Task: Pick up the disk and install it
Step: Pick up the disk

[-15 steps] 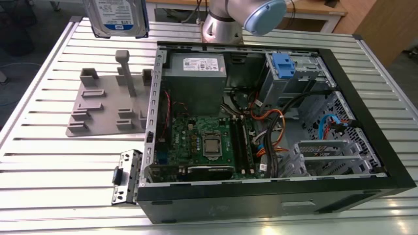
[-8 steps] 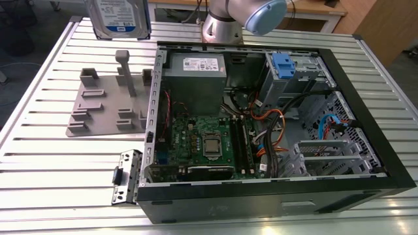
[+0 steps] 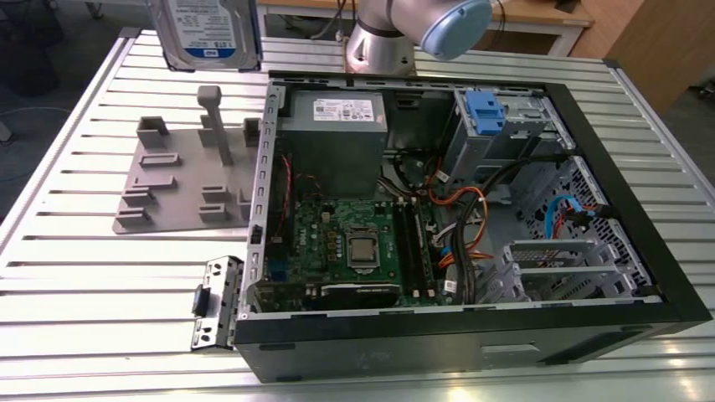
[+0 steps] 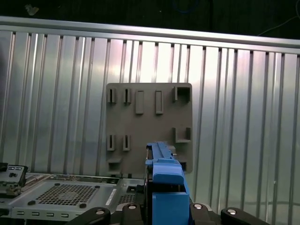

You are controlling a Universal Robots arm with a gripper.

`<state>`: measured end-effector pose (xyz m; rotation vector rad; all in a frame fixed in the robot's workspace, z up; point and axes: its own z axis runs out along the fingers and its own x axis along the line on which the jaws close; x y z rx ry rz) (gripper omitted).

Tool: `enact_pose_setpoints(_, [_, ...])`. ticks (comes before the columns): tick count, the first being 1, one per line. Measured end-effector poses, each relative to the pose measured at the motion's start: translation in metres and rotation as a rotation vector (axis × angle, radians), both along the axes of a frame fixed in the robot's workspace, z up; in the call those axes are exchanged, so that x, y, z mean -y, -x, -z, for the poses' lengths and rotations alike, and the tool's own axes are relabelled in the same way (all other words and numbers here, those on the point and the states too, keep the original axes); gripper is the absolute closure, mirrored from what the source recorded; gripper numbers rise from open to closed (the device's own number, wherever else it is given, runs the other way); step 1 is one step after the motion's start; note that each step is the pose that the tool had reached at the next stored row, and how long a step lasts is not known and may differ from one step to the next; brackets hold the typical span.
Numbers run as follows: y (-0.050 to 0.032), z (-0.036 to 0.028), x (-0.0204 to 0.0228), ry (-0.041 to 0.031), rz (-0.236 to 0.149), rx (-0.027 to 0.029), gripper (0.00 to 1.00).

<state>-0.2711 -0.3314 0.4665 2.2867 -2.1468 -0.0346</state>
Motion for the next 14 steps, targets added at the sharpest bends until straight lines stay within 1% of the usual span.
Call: enact_pose_setpoints(14, [-0.0091, 0.0001, 0.0115, 0.0000, 0.000, 0.0000, 0.64])
